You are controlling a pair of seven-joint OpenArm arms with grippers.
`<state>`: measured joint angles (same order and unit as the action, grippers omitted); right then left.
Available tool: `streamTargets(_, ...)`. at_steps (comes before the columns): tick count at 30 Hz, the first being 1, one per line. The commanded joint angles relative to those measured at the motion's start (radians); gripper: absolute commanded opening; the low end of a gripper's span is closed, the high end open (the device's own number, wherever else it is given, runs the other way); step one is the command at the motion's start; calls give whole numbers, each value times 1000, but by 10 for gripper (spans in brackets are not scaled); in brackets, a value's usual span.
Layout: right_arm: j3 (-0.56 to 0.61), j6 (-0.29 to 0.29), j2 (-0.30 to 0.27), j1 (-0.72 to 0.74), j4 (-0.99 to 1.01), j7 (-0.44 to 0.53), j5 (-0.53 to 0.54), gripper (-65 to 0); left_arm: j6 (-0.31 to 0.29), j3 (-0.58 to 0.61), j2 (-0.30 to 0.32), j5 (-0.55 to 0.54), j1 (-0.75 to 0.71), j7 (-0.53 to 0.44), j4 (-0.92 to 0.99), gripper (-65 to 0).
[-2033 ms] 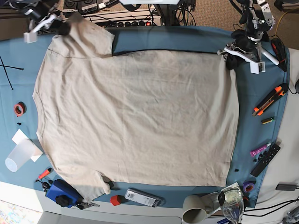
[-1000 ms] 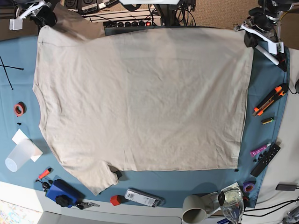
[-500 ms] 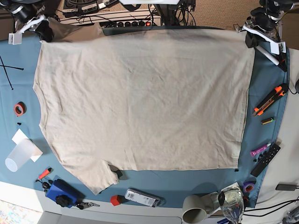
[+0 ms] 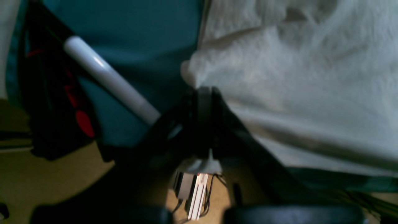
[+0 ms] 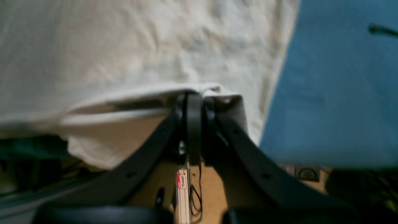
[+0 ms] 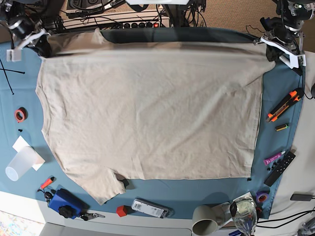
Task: Fold the T-shirt properly
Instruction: 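Fold the shoulder edge over toward the hem with both grippers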
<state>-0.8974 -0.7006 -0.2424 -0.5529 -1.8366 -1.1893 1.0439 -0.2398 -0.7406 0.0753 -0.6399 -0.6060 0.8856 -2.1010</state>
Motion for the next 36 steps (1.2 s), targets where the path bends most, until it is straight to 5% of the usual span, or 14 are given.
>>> streamTargets(1, 3, 2, -21, 12, -14, 38, -9, -650, 7, -7, 11, 0, -6, -34, -17, -650)
streamTargets(11, 106, 40, -21, 124, -14, 80, -188, -650, 7, 72, 11, 59, 28, -56, 14, -650)
streamTargets(16, 105, 71, -21, 160, -14, 145, -287, -650, 74, 115, 11, 157, 75, -119, 18, -650)
streamTargets(21, 105, 75, -21, 223, -14, 150, -349, -650, 74, 121, 16, 169, 128, -120, 55, -650)
streamTargets(36, 144, 103, -22, 351, 67, 220, -494, -650, 63, 212, 144, 182, 334, -127, 271, -650)
